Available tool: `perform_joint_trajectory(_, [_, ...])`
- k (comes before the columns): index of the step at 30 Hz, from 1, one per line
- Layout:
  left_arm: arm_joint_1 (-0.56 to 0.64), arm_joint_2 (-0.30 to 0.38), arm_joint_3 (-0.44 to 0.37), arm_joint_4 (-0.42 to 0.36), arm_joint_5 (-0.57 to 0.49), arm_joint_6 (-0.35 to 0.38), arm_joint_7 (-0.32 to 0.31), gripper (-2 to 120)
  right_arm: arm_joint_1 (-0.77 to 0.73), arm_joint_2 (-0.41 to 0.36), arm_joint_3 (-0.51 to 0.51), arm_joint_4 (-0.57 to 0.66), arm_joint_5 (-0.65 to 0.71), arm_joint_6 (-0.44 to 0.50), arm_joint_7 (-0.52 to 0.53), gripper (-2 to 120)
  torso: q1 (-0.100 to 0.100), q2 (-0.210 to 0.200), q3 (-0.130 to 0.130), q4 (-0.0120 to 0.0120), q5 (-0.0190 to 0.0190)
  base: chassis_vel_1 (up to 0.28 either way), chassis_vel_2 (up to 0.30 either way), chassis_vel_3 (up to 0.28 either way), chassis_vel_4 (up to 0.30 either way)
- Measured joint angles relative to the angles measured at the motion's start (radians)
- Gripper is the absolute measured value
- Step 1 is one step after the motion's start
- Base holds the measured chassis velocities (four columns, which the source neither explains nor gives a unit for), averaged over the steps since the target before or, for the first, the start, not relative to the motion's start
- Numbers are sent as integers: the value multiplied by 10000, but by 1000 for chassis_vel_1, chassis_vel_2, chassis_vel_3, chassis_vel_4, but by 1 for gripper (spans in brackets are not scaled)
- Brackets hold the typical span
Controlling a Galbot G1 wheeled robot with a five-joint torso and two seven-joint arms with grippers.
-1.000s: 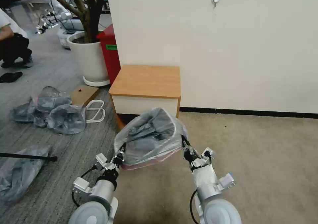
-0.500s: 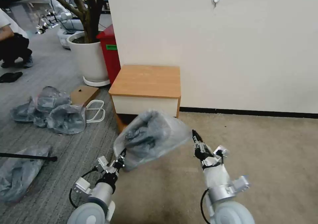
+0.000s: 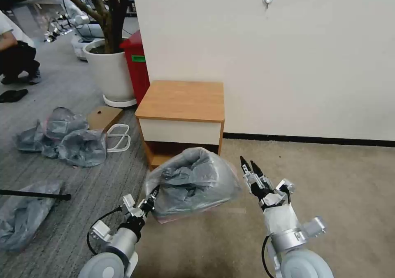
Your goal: Pick up the garbage bag from the table and place it over the trash can.
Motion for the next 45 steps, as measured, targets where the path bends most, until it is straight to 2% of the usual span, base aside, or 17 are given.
perform_joint_trajectory(1, [0, 0, 0, 0, 0, 0, 0, 3, 0, 0, 0, 0, 0, 0, 0, 82, 0, 0, 0, 0, 0, 0, 0, 0, 0])
perform_joint_trajectory(4, [30, 88, -92, -71, -96, 59, 143, 3, 113, -229, 75, -188, 685, -287, -5, 96, 0, 0, 0, 0, -1, 0, 0, 0, 0])
perform_joint_trajectory(7, [52, 95, -104, -87, -99, 63, 160, 3, 187, -315, 35, -325, 778, -351, -74, 99, 0, 1, 0, 0, -1, 0, 0, 0, 0])
perform_joint_trajectory(15, [122, 50, -89, -194, -93, 59, 179, 3, 262, -446, -300, -614, 914, -444, -363, 100, 0, 0, 0, 0, -1, 0, 0, 0, 0])
perform_joint_trajectory(18, [141, 39, -72, -219, -74, 49, 180, 3, 316, -461, -366, -658, 911, -454, -410, 97, 0, 0, 0, 0, -1, 0, 0, 0, 0])
perform_joint_trajectory(22, [170, -4, -23, -221, -22, 35, 180, 3, 373, -494, -393, -623, 834, -455, -431, 84, 0, 1, 0, 0, -1, 0, 0, 0, 0])
perform_joint_trajectory(23, [170, -4, -23, -221, -22, 35, 180, 3, 373, -494, -393, -623, 834, -455, -431, 84, 0, 1, 0, 0, -1, 0, 0, 0, 0])
perform_joint_trajectory(28, [178, -52, 120, -179, 138, 16, 188, 3, 387, -493, -362, -610, 680, -432, -432, 63, 0, 0, 0, 0, -1, 0, 0, 0, 0])
perform_joint_trajectory(30, [178, -66, 160, -172, 176, 11, 190, 3, 387, -485, -360, -610, 657, -420, -432, 59, 0, 0, 0, 0, -1, 0, 0, 0, 0])
perform_joint_trajectory(35, [183, -128, 300, -150, 308, -4, 213, 3, 414, -416, -353, -670, 550, -333, -432, 36, 0, 1, -1, 0, -1, 0, 0, 0, 0])
perform_joint_trajectory(36, [183, -128, 300, -150, 308, -4, 213, 3, 414, -416, -353, -670, 550, -333, -432, 36, 0, 1, -1, 0, -1, 0, 0, 0, 0])
perform_joint_trajectory(40, [200, -88, 303, -150, 333, -17, 303, 3, 440, -448, -306, -768, 536, -297, -415, 18, 0, 1, -1, 0, -1, 0, 0, 0, 0])
perform_joint_trajectory(41, [200, -88, 303, -150, 333, -17, 303, 3, 440, -448, -306, -768, 536, -297, -415, 18, 0, 1, -1, 0, -1, 0, 0, 0, 0])
perform_joint_trajectory(43, [231, -82, 301, -150, 335, -23, 371, 3, 495, -461, -280, -820, 526, -281, -398, 8, 0, 1, 0, 0, -1, 0, 0, 0, 0])
perform_joint_trajectory(45, [246, -87, 306, -149, 342, -24, 390, 3, 528, -461, -274, -848, 518, -277, -386, 7, 0, 1, 0, -1, -1, 0, 0, 0, 0])
